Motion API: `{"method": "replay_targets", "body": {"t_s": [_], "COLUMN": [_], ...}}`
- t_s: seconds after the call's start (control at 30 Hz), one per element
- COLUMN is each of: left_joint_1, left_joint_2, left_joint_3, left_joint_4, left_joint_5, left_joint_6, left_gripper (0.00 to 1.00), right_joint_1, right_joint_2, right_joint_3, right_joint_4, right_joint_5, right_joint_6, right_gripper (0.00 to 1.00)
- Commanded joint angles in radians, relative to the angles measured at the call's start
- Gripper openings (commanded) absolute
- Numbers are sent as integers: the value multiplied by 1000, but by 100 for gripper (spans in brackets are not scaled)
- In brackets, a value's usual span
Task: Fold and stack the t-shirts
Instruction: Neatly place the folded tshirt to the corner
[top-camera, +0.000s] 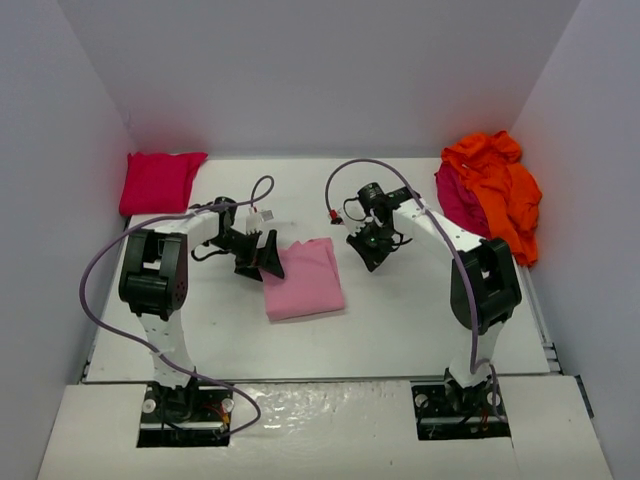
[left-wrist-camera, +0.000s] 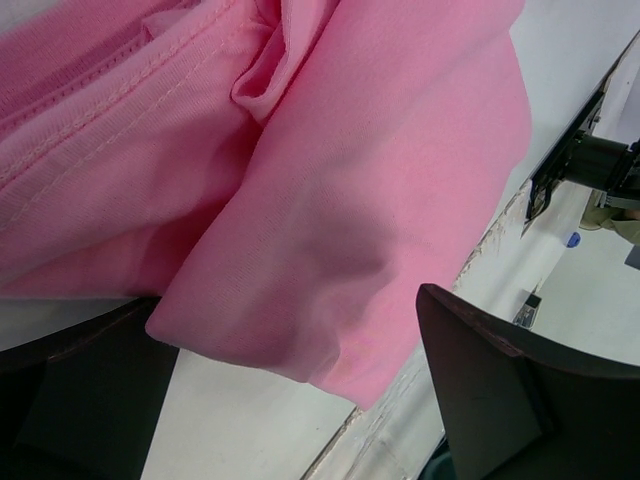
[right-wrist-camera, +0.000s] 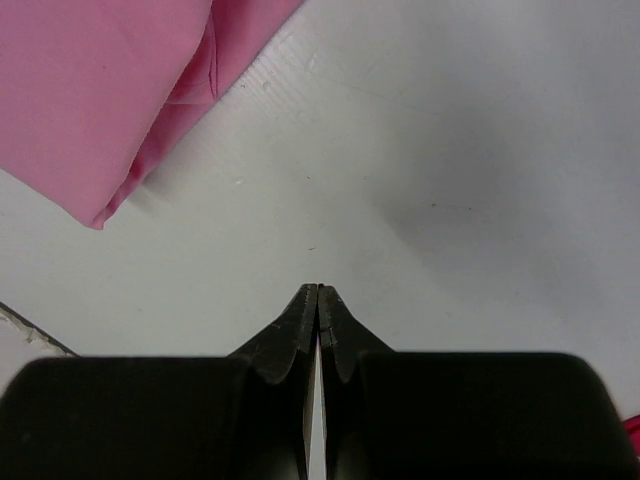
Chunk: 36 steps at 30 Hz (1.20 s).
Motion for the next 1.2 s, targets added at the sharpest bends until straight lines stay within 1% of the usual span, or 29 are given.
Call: {"method": "replay_targets", "body": {"t_s": [0.0, 0.33, 0.53, 0.7, 0.73, 0.83, 0.87, 0.93, 1.07, 1.1, 1.17], "left_joint_1": [-13, -24, -46, -57, -59, -68, -73, -84, -116, -121, -128], "left_joint_2": [38, 97, 154, 173, 182, 200, 207, 225, 237, 237, 233], "left_joint_3": [-1, 42, 83, 94, 99, 115, 121, 140, 165, 167, 167], "left_joint_4": [20, -1, -29, -30, -31, -37, -39, -44, -54, -55, -56], "left_joint_5": [-66, -60, -48, -39, -35, -19, -19, -8, -40, -46, -50], "left_joint_6": [21, 18, 22, 23, 24, 27, 28, 30, 31, 32, 38], "left_gripper": [97, 97, 97, 97, 97, 90, 83, 48, 5, 0, 0], "right_joint_1": [10, 41, 108, 153, 168, 206, 213, 228, 233, 234, 234], "right_joint_2": [0, 105, 229, 293, 309, 322, 324, 335, 345, 345, 341], "right_joint_3": [25, 63, 88, 128, 132, 134, 135, 143, 150, 151, 149], "right_joint_4": [-15, -12, -8, -11, -14, -20, -23, -27, -31, -32, -34], "right_joint_5": [-52, -89, -90, -123, -130, -138, -144, -139, -137, -136, -134], "right_joint_6": [17, 33, 52, 52, 50, 32, 30, 26, 22, 20, 18], "right_gripper": [0, 0, 0, 0, 0, 0, 0, 0, 0, 0, 0]}}
